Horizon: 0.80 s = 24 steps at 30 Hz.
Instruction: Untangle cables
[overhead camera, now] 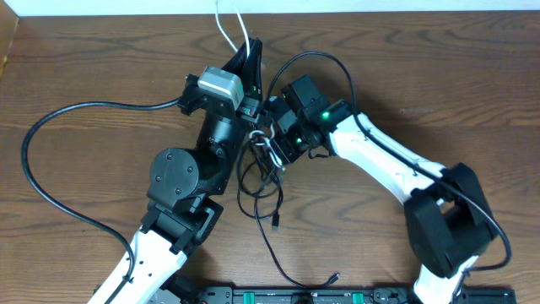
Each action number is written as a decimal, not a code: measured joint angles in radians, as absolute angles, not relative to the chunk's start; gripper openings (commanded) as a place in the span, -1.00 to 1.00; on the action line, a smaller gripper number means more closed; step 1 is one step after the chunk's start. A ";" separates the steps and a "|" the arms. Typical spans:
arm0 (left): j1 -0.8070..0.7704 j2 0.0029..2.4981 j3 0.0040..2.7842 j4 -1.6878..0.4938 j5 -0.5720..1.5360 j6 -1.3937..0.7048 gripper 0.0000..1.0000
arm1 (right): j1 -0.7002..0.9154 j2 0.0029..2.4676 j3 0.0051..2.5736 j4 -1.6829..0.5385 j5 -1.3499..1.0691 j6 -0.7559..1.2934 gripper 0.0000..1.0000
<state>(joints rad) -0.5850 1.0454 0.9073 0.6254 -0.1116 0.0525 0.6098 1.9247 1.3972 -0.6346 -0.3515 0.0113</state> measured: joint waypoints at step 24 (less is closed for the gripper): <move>-0.537 1.045 0.907 0.626 -0.112 0.052 -0.85 | 0.365 1.930 1.396 -0.781 -0.225 0.255 0.59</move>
<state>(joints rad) -0.5373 1.0454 0.9073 0.6262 -0.1120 0.0525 0.3649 1.9297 1.3964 -0.7815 -0.2253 0.2554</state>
